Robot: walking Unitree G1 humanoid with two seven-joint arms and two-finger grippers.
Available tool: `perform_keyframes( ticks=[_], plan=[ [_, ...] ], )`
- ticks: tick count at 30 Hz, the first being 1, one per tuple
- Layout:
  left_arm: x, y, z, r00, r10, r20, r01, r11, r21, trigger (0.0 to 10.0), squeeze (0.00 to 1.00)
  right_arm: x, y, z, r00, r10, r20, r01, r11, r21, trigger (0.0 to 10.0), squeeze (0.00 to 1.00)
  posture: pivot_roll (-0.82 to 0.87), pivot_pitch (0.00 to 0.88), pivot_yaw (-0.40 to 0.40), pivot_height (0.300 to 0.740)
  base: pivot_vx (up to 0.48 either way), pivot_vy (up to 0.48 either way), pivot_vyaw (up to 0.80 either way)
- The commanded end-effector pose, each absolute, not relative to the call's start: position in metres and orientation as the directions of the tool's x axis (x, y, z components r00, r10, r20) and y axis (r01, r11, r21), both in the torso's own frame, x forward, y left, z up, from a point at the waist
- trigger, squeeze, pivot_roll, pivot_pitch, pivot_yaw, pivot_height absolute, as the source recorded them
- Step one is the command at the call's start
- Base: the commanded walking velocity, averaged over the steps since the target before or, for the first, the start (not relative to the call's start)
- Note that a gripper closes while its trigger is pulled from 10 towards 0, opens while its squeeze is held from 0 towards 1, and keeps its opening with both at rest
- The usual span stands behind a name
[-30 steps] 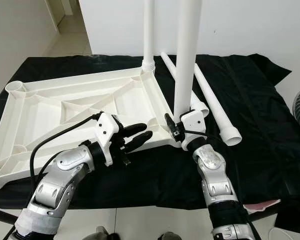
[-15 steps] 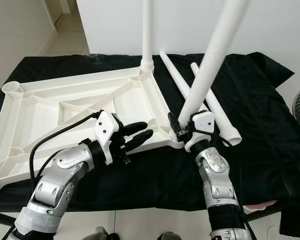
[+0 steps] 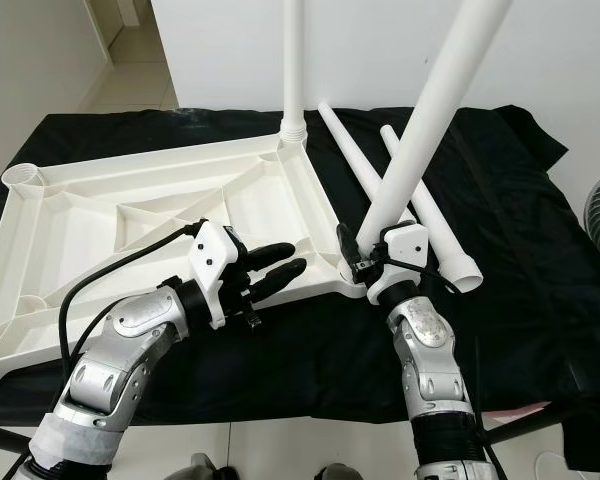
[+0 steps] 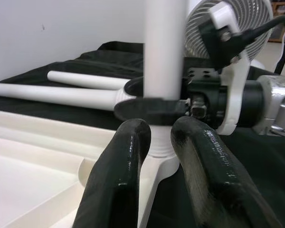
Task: Building children table
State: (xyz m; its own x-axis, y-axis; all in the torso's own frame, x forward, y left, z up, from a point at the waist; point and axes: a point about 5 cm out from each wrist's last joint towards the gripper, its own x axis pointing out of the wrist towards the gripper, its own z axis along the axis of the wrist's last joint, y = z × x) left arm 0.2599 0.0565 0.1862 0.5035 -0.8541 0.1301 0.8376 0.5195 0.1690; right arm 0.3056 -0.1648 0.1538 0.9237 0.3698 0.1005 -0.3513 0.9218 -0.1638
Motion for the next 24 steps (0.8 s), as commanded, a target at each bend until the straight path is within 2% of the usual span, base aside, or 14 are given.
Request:
perform_keyframes(
  ticks=[1,5,8,12,18,24],
  plan=[
    [0.262,0.058,0.188,0.549,-0.825,0.133,0.808,0.565,0.166,10.0,0.00,0.304,-0.165,0.131,0.928,0.368,-0.048,-0.371,0.917,-0.146,10.0,0.00,-0.12,0.080,0.059,0.740,0.000,0.000,0.00],
    [0.262,0.058,0.187,0.549,-0.825,0.132,0.808,0.564,0.167,10.0,0.00,0.308,-0.162,0.139,0.907,0.414,-0.080,-0.422,0.884,-0.203,10.0,0.00,-0.12,0.077,0.057,0.740,0.000,0.000,0.00],
    [0.262,0.057,0.188,0.547,-0.826,0.135,0.809,0.563,0.170,10.0,0.00,0.310,-0.159,0.147,0.886,0.462,-0.033,-0.448,0.838,-0.312,10.0,0.00,-0.12,0.069,0.051,0.740,0.000,0.000,0.00],
    [0.262,0.057,0.188,0.547,-0.826,0.137,0.808,0.563,0.172,10.0,0.00,0.305,-0.157,0.147,0.872,0.489,0.007,-0.450,0.809,-0.378,10.0,0.00,-0.11,0.066,0.049,0.740,0.000,0.000,0.00],
    [0.261,0.057,0.189,0.551,-0.823,0.141,0.804,0.568,0.174,10.0,0.00,0.292,-0.159,0.137,0.876,0.480,0.051,-0.433,0.828,-0.356,10.0,0.00,-0.11,0.063,0.046,0.740,0.000,0.000,0.00],
    [0.261,0.057,0.188,0.545,-0.827,0.139,0.808,0.562,0.175,10.0,0.00,0.287,-0.164,0.128,0.895,0.434,0.106,-0.407,0.890,-0.207,10.0,0.00,-0.12,0.059,0.051,0.740,0.000,0.000,0.00]
  ],
)
